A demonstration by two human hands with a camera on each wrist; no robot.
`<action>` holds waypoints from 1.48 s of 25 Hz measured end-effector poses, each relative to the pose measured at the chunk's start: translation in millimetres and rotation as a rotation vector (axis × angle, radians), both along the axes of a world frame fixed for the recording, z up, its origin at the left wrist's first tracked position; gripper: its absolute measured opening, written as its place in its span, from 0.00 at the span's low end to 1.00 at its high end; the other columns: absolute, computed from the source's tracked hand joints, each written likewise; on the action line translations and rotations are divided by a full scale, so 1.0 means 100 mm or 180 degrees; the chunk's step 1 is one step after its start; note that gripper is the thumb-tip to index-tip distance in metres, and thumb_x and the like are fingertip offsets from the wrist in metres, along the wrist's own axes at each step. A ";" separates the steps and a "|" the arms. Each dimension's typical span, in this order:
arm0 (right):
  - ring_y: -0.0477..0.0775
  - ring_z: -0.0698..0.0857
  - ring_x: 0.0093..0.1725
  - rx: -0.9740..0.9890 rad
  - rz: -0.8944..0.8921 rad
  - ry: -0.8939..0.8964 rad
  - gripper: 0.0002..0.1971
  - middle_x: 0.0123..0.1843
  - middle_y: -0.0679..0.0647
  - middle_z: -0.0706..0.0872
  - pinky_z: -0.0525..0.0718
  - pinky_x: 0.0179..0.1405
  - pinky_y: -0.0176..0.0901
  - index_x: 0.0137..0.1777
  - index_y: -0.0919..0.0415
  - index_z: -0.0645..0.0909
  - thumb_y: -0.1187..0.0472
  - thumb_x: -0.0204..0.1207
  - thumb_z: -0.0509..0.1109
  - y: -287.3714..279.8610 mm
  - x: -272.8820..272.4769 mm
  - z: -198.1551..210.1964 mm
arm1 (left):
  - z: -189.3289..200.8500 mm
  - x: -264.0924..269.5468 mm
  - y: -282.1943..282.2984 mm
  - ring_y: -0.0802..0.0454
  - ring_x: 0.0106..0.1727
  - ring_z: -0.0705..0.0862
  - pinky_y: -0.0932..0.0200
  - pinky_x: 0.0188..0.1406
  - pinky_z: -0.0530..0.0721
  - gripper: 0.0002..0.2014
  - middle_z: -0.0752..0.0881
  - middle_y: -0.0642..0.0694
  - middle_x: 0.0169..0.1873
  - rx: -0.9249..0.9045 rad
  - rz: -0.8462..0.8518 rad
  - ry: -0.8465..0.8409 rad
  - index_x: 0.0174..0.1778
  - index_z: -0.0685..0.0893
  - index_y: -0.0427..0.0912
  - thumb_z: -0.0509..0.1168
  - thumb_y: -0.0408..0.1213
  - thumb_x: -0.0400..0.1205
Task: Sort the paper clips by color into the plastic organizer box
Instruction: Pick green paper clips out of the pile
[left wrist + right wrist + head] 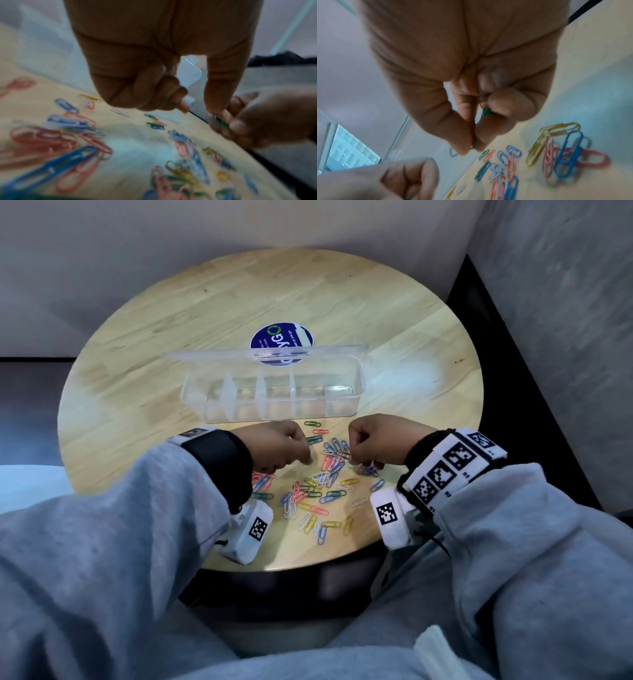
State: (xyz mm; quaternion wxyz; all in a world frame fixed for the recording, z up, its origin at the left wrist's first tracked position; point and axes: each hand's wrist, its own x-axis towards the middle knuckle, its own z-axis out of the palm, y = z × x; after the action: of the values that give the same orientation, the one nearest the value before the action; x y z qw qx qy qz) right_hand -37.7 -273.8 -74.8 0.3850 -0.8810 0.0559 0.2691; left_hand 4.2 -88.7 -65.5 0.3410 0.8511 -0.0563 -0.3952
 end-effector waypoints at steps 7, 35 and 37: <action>0.53 0.72 0.26 0.0683 -0.0346 0.0497 0.15 0.27 0.53 0.72 0.73 0.25 0.41 0.37 0.60 0.82 0.73 0.75 0.56 0.05 -0.01 0.03 | -0.08 -0.19 -0.15 0.53 0.40 0.80 0.65 0.26 0.69 0.12 0.83 0.53 0.38 0.1664 -0.1335 -0.1134 0.45 0.85 0.49 0.74 0.47 0.69; 0.47 0.75 0.26 -0.0907 0.0870 -0.0031 0.04 0.28 0.49 0.80 0.72 0.25 0.36 0.38 0.57 0.82 0.66 0.69 0.68 0.19 -0.08 -0.04 | -0.15 -0.13 -0.13 0.48 0.36 0.81 0.63 0.30 0.74 0.09 0.89 0.43 0.38 0.1667 -0.1132 -0.1098 0.41 0.89 0.39 0.68 0.38 0.69; 0.49 0.74 0.27 -0.0417 0.0427 -0.0053 0.06 0.28 0.50 0.78 0.71 0.27 0.38 0.34 0.56 0.79 0.64 0.70 0.70 0.05 0.01 0.02 | -0.10 -0.07 -0.08 0.50 0.33 0.78 0.63 0.31 0.73 0.05 0.83 0.46 0.31 0.1269 -0.0800 -0.0850 0.33 0.86 0.42 0.68 0.39 0.71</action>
State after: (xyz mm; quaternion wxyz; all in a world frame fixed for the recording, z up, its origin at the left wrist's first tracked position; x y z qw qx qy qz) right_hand -36.7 -268.6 -73.1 0.3081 -0.9083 0.0111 0.2828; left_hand -2.5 -96.3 -75.5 0.1046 0.9324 -0.1271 -0.3219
